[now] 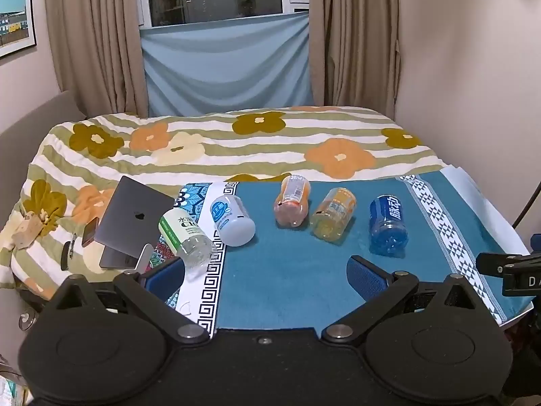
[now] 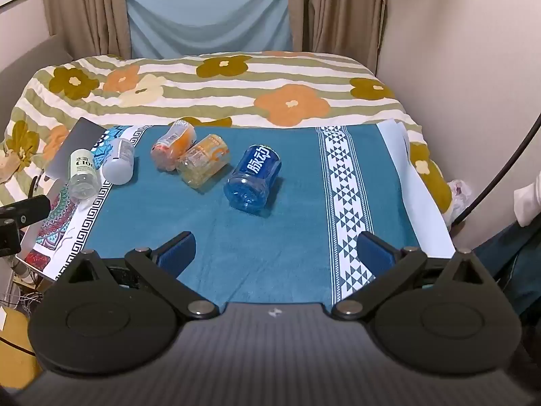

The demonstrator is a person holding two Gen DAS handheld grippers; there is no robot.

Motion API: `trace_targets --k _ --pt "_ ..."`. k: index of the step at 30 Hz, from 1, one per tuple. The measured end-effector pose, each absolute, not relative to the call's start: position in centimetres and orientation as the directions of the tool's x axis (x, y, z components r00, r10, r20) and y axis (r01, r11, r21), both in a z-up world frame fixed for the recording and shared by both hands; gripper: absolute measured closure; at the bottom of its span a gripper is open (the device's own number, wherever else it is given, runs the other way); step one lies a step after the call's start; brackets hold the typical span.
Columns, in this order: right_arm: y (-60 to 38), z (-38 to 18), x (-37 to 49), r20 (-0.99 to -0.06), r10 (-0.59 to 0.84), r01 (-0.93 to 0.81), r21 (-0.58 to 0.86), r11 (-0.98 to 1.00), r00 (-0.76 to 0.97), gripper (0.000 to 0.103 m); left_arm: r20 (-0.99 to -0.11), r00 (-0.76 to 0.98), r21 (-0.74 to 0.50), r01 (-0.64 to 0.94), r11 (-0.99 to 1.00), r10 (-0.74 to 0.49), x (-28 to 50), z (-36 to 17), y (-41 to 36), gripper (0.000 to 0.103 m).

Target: Flip cup upright

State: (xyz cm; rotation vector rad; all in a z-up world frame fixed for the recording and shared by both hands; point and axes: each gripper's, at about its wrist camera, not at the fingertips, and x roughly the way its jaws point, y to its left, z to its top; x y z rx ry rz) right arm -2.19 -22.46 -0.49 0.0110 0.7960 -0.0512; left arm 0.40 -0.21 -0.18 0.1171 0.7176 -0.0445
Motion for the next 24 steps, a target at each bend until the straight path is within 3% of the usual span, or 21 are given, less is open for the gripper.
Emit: trace_targets --k 24 --pt "-22.26 -0.66 -2.07 -0.717 -0.042 0.061 0.000 0.998 0.696 0.000 -0.647 0.762 0.081 0.079 0.994 -0.008 0.26 -0.10 0.40 0.000"
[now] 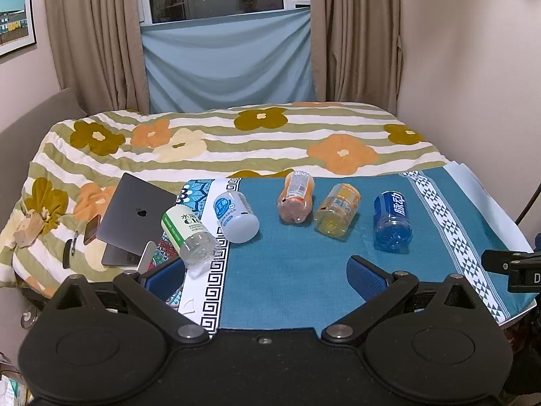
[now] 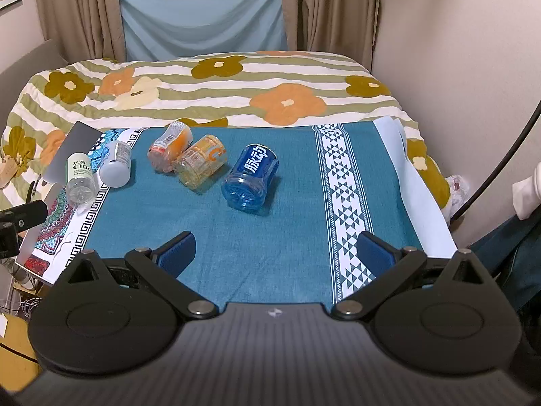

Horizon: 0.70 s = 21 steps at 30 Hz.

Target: Flip cup upright

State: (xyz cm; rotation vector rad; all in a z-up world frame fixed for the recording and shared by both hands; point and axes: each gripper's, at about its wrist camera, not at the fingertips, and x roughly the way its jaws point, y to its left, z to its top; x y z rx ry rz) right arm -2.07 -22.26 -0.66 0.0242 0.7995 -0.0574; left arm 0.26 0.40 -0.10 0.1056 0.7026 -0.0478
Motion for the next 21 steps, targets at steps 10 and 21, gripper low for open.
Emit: trace_targets --k 10,21 --pt "-22.15 -0.67 -2.51 -0.720 -0.043 0.065 0.003 0.998 0.692 0.000 -0.648 0.762 0.082 0.083 0.993 -0.010 0.23 -0.14 0.44 0.000" --pt "-22.13 -0.70 -2.49 -0.721 -0.043 0.066 0.004 0.998 0.691 0.000 -0.653 0.758 0.084 0.080 0.993 -0.006 0.27 -0.34 0.37 0.000"
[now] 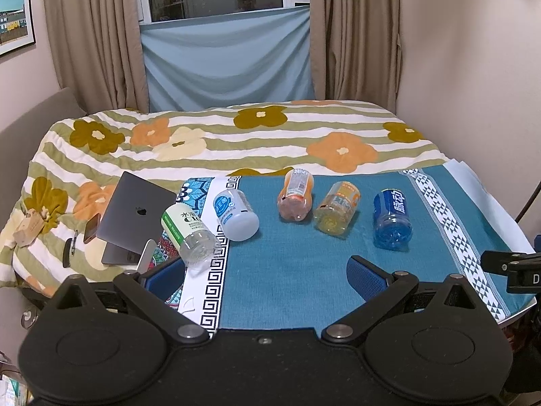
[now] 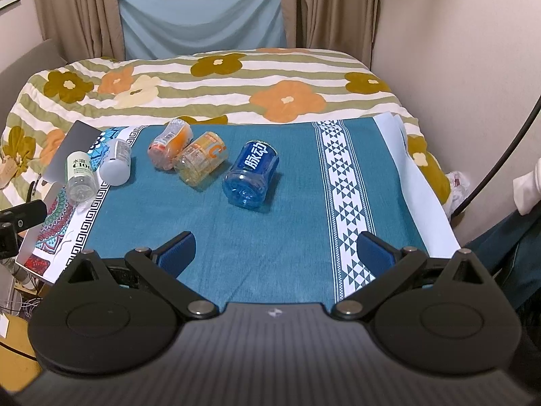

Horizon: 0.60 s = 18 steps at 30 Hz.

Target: Flip cup upright

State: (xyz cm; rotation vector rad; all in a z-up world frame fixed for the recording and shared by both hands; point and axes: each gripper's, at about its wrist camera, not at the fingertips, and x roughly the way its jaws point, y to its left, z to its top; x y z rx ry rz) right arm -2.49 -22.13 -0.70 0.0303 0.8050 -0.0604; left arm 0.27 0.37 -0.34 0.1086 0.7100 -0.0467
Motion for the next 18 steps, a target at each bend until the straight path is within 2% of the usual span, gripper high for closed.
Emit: trace_targets --k 18 --pt "-22.15 -0.66 -2.60 -0.722 -0.042 0.068 0.006 0.998 0.691 0.000 -0.656 0.755 0.080 0.074 0.994 -0.003 0.15 -0.24 0.43 0.000"
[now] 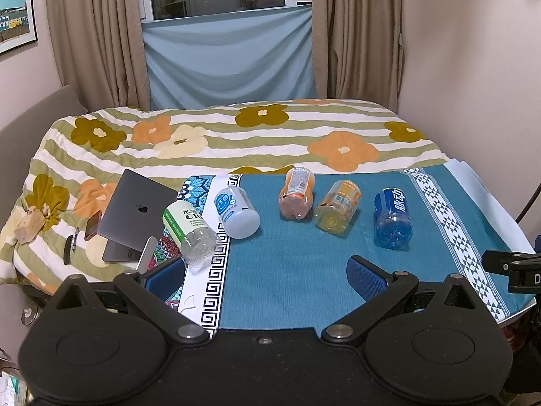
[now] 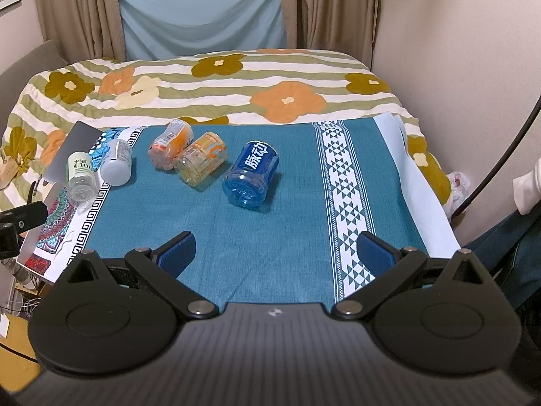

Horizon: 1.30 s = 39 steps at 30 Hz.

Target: Flip cup upright

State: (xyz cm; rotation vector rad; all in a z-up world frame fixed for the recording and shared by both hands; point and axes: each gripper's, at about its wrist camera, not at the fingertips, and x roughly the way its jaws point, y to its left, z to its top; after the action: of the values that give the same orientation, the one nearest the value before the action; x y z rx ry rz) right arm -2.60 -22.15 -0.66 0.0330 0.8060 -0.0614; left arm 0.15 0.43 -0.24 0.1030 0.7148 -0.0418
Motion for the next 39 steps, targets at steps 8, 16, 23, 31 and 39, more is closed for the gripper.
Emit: trace_targets --k 8,16,23,31,39 --pt "-22.2 -0.6 -2.6 -0.722 -0.042 0.067 0.007 0.998 0.691 0.000 -0.656 0.755 0.079 0.073 0.994 -0.004 0.1 -0.2 0.5 0.000" --pt "-22.2 -0.6 -2.7 -0.721 -0.041 0.067 0.008 0.998 0.692 0.000 -0.656 0.755 0.084 0.064 0.994 0.006 -0.1 -0.1 0.5 0.000" --pt "-22.1 -0.6 -2.8 -0.721 -0.041 0.068 0.009 0.998 0.692 0.000 -0.657 0.754 0.080 0.061 0.995 0.007 -0.4 -0.1 0.5 0.000" --pt "-21.8 0.2 -2.7 -0.723 -0.036 0.058 0.005 0.998 0.690 0.000 -0.667 0.745 0.071 0.058 0.996 0.004 -0.2 0.1 0.8 0.000" --pt "-21.2 0.1 -1.3 -0.732 0.001 0.017 0.017 1.000 0.682 0.000 -0.685 0.727 0.087 0.005 0.996 0.056 2.4 0.4 2.6 0.000"
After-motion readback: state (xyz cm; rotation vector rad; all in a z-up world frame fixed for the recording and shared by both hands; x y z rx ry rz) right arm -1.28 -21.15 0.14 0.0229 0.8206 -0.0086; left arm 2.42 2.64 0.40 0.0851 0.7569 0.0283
